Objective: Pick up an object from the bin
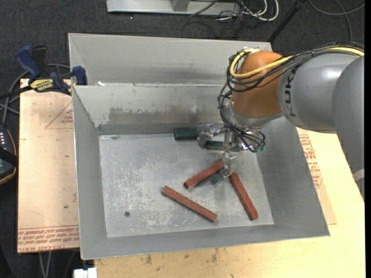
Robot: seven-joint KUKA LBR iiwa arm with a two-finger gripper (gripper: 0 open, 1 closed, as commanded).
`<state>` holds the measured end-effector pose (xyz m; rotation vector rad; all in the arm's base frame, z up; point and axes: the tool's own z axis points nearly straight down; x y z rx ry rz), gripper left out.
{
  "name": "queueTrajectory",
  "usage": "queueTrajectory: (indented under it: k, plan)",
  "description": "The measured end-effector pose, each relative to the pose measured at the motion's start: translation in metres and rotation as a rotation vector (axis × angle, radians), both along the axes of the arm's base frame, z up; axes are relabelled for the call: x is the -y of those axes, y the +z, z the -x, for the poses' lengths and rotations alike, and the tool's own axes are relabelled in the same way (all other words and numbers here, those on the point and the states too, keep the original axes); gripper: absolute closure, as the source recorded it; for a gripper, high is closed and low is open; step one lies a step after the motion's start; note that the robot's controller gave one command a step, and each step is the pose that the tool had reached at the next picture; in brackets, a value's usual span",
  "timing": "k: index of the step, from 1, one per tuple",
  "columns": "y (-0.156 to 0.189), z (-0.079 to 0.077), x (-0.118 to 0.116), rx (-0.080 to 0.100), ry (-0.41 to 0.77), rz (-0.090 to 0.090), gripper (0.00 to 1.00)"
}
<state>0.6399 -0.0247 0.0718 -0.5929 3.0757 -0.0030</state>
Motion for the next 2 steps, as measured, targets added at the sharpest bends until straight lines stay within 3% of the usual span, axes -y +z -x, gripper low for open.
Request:
queueTrajectory:
  k: [1,2]
  plan:
    - [-0.001,0.002,-0.001,-0.006,0.002,-0.001,1.0]
    - [0.139,0.01,0.006,0.002,0.276,0.002,1.0]
